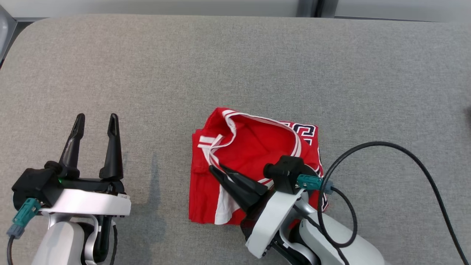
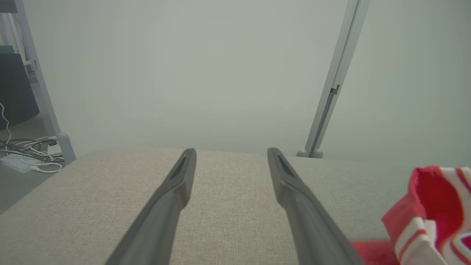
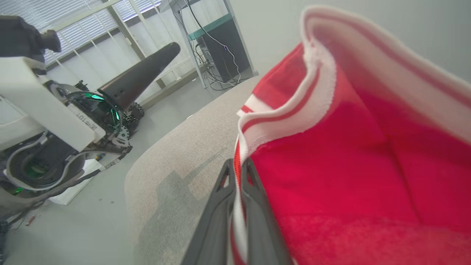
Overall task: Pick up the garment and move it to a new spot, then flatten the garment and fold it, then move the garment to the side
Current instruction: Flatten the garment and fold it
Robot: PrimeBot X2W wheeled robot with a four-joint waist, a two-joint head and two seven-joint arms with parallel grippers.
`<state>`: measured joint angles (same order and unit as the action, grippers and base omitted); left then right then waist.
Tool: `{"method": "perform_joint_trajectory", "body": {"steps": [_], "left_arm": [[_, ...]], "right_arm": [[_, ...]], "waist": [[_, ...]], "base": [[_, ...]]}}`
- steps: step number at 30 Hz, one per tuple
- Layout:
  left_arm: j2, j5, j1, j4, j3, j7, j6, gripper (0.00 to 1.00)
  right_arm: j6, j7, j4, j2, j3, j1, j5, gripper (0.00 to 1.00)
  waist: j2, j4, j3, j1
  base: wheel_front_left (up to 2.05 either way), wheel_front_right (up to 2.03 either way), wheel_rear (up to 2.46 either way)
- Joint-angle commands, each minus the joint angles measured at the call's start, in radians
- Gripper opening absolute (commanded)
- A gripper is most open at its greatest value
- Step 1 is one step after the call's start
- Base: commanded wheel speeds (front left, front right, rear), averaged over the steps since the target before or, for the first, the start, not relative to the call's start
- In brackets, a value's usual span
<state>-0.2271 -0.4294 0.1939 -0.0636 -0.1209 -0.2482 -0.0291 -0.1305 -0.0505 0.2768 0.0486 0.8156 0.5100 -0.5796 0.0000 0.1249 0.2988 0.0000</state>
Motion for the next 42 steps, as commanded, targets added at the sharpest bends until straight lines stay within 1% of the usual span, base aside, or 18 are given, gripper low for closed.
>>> {"method": "perform_joint_trajectory", "body": {"steps": [1,6,11,12,13,14,21,26,30,35,42], "left_arm": [[0.002,0.007,0.015,-0.003,0.0,-0.005,0.003,1.0],[0.004,0.009,0.028,-0.024,-0.009,-0.009,0.013,1.0],[0.004,0.012,0.037,-0.034,-0.01,-0.009,0.02,1.0],[0.005,0.012,0.039,-0.036,-0.01,-0.01,0.019,1.0],[0.004,0.012,0.04,-0.038,-0.009,-0.01,0.02,1.0],[0.003,0.013,0.041,-0.04,-0.007,-0.011,0.021,1.0],[-0.003,0.017,0.039,-0.045,0.004,-0.013,0.021,1.0],[-0.008,0.017,0.026,-0.043,0.012,-0.014,0.014,1.0],[-0.015,0.021,0.012,-0.036,0.017,-0.014,0.01,1.0],[-0.025,0.019,0.002,-0.029,0.023,-0.013,0.002,1.0],[-0.035,0.01,-0.006,-0.019,0.03,-0.005,-0.008,1.0]], "right_arm": [[-0.001,-0.011,0.002,0.004,0.003,0.012,-0.011,0.0],[-0.001,-0.06,0.075,0.005,0.085,0.062,-0.078,0.0],[-0.001,-0.07,0.115,0.004,0.124,0.09,-0.111,0.0],[-0.001,-0.076,0.122,0.005,0.131,0.098,-0.114,0.39],[-0.001,-0.08,0.127,0.005,0.136,0.104,-0.115,0.82],[-0.001,-0.087,0.131,0.004,0.143,0.108,-0.116,1.0],[-0.001,-0.095,0.094,0.004,0.163,0.137,-0.066,1.0],[-0.001,-0.087,0.024,0.004,0.125,0.103,-0.012,1.0],[-0.001,-0.087,-0.059,0.005,0.064,0.064,0.042,1.0],[-0.001,-0.076,-0.152,0.006,-0.105,-0.013,0.132,1.0],[-0.001,-0.047,-0.285,0.006,-0.424,-0.137,0.249,1.0]], "waist": [[0.0,0.002,0.002,0.0],[0.0,0.012,0.011,0.0],[0.0,0.012,0.014,0.0],[0.0,0.011,0.015,0.0],[0.0,0.009,0.015,0.0],[0.0,0.007,0.015,0.0],[0.0,-0.018,0.009,0.0],[0.0,-0.038,-0.002,0.0],[0.0,-0.055,-0.008,0.0],[0.0,-0.074,-0.015,0.0],[0.0,-0.094,-0.022,0.0]], "base": [[0.0,0.0,0.0],[0.0,0.0,0.0],[0.0,0.0,0.0],[0.0,0.0,0.0],[0.0,0.0,0.0],[0.0,0.0,0.0],[0.0,0.0,0.0],[0.0,0.0,0.0],[0.0,0.0,0.0],[0.0,0.0,0.0],[0.0,0.0,0.0]]}}
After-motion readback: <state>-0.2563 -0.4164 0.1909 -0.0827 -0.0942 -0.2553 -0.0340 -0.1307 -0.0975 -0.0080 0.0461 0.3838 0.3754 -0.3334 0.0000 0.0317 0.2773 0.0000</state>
